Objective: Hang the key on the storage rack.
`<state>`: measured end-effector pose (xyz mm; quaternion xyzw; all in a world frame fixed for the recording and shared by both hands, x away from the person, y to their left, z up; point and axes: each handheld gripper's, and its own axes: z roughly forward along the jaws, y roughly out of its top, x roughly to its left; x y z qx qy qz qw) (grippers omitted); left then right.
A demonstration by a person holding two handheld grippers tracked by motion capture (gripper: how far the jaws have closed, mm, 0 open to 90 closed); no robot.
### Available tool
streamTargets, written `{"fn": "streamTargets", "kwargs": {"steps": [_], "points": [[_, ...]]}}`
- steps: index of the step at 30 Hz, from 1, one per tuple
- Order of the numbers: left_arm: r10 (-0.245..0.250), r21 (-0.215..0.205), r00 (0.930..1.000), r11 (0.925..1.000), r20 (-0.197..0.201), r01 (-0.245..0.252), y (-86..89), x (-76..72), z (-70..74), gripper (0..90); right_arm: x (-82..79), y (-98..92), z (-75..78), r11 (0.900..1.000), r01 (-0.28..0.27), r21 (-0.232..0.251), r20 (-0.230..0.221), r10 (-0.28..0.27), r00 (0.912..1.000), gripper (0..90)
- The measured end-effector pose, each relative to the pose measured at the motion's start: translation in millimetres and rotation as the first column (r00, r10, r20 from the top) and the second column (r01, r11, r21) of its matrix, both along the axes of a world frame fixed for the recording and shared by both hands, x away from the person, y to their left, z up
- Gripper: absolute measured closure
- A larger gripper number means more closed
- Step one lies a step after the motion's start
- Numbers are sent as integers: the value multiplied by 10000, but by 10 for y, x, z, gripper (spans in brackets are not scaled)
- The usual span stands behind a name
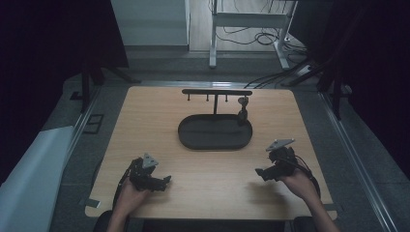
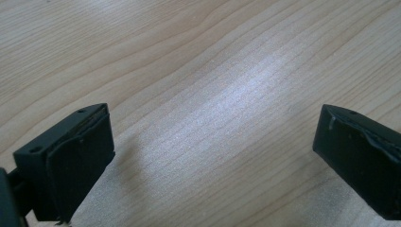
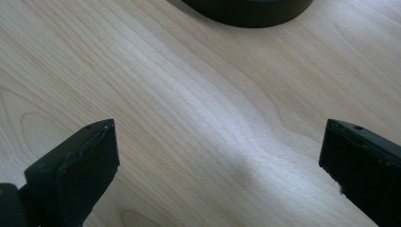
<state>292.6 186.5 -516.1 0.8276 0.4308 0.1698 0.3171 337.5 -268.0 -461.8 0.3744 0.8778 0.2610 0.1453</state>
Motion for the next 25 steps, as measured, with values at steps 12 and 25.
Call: {"fn": "streamTargets", "kwargs": {"steps": [12,25], "points": [[-17,8,10000,10000,20,17,-10,-4,-1,0,-178,-18,-316,9938,374,1046,278,-405,9988,0],[2,50,10000,10000,76,-2,-11,-5,7,0,-257,-28,-456,9955,368,868,366,-401,9985,0]]}}
